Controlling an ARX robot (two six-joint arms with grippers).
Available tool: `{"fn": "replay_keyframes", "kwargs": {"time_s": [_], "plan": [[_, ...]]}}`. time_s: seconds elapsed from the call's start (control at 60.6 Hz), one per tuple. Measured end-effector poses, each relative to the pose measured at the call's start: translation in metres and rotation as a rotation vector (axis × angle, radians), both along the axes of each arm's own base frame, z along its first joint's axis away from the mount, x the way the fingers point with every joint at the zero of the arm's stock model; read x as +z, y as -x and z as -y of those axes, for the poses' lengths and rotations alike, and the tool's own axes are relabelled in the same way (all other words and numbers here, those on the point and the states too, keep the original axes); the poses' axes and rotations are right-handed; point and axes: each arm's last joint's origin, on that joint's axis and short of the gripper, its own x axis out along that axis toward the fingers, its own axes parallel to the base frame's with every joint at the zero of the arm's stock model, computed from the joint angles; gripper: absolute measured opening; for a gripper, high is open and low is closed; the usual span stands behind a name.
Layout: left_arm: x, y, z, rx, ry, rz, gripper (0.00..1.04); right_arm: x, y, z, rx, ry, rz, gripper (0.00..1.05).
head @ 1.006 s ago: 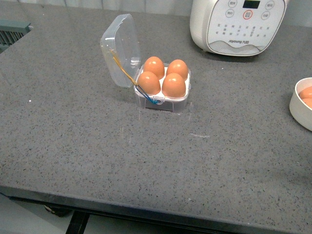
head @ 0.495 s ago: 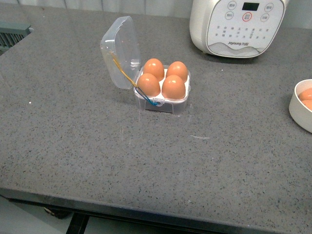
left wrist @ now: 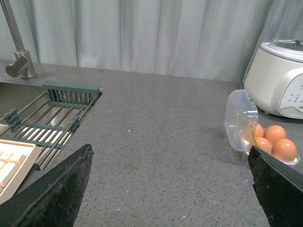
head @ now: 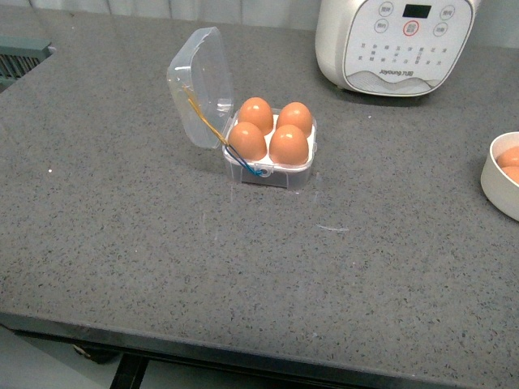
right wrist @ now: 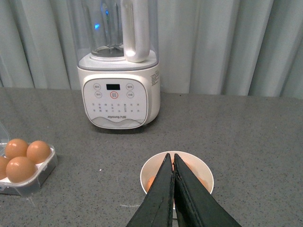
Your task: Put egg into box
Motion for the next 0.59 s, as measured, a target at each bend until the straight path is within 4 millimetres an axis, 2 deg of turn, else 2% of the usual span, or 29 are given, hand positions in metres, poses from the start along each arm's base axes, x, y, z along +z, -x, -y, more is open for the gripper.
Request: {"fn": "replay_keyframes", "kwargs": {"time_s": [0.594], "plan": [[0.0, 0.0, 0.0, 0.0, 0.0, 0.0, 0.98, -0.001, 0.015, 0.0, 0.0, 0.0, -0.001, 0.01]]}}
